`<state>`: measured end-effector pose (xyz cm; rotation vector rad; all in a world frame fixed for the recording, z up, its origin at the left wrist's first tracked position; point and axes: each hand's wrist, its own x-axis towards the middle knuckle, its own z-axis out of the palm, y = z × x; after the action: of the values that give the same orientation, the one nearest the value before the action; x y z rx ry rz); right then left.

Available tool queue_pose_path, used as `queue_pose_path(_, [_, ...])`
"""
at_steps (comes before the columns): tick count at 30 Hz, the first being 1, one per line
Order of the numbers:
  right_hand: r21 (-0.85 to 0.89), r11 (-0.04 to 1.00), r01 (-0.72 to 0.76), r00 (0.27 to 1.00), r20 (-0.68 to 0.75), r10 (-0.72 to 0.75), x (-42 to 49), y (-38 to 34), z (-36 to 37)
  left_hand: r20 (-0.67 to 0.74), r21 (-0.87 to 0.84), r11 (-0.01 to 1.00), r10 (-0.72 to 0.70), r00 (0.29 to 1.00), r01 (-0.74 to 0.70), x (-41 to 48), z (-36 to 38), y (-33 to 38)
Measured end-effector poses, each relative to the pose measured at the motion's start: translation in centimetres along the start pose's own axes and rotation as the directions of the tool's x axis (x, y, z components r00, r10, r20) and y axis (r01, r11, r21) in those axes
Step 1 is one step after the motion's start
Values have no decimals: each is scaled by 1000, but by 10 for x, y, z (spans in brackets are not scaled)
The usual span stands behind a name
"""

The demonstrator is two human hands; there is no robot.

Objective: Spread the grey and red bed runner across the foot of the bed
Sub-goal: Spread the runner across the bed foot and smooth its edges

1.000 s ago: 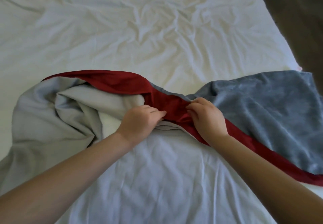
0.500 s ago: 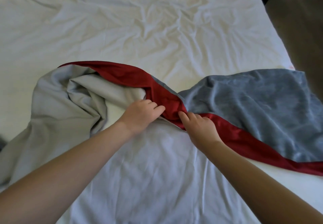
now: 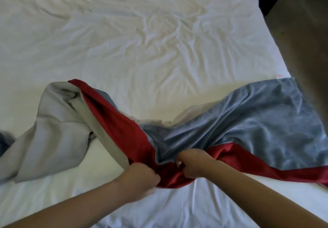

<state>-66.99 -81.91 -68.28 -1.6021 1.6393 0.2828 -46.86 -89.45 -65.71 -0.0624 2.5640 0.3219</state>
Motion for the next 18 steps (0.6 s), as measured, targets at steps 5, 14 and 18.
queue_pose_path(5, [-17, 1000, 20, 986, -163, -22, 6, -5, -16, -353, 88, 992, -51, 934, 87, 24, -7, -7])
queue_pose_path(14, [-131, 974, -187, 905, -409, 119, 63, 3, -69, 11, -117, 848, -520, 854, 517, 53, -49, -112])
queue_pose_path(18, [-275, 932, -238, 965, -177, 194, 76, 2, -72, 115, 21, 863, -503, 857, 504, 61, -45, -115])
